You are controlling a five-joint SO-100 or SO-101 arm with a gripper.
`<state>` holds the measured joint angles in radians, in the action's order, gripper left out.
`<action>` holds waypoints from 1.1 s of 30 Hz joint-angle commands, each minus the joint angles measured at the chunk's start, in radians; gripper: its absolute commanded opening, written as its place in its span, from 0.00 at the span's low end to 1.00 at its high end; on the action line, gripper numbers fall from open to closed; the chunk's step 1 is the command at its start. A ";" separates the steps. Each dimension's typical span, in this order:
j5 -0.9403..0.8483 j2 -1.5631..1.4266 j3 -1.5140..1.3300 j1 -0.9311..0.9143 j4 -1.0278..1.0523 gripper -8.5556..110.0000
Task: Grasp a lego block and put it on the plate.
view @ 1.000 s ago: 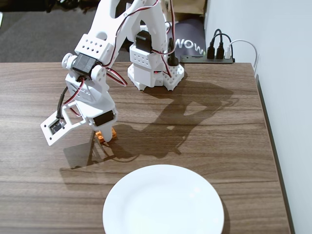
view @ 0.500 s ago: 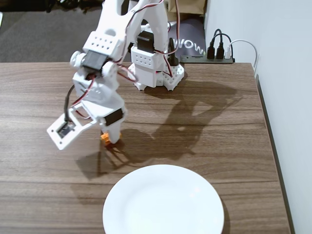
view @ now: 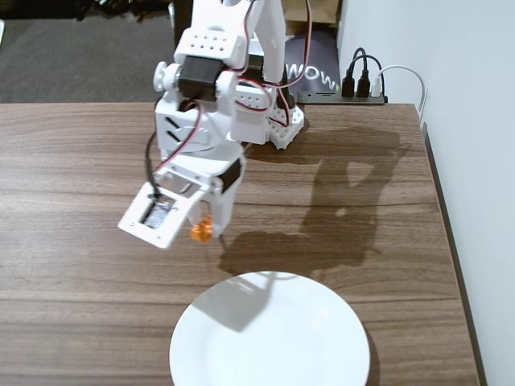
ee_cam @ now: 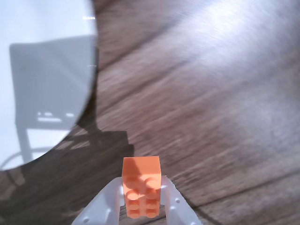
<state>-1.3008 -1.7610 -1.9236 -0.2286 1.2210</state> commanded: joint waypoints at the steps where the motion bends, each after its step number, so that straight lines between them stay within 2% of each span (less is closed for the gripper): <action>1: -0.031 -0.060 0.048 0.040 -0.011 0.13; 12: -0.087 -0.043 0.140 0.129 -0.066 0.12; 25: -0.195 0.049 0.176 0.183 -0.282 0.12; 33: -0.209 0.160 0.239 0.199 -0.325 0.12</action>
<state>-1.5048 -1.6168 -1.7487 -0.0383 0.9127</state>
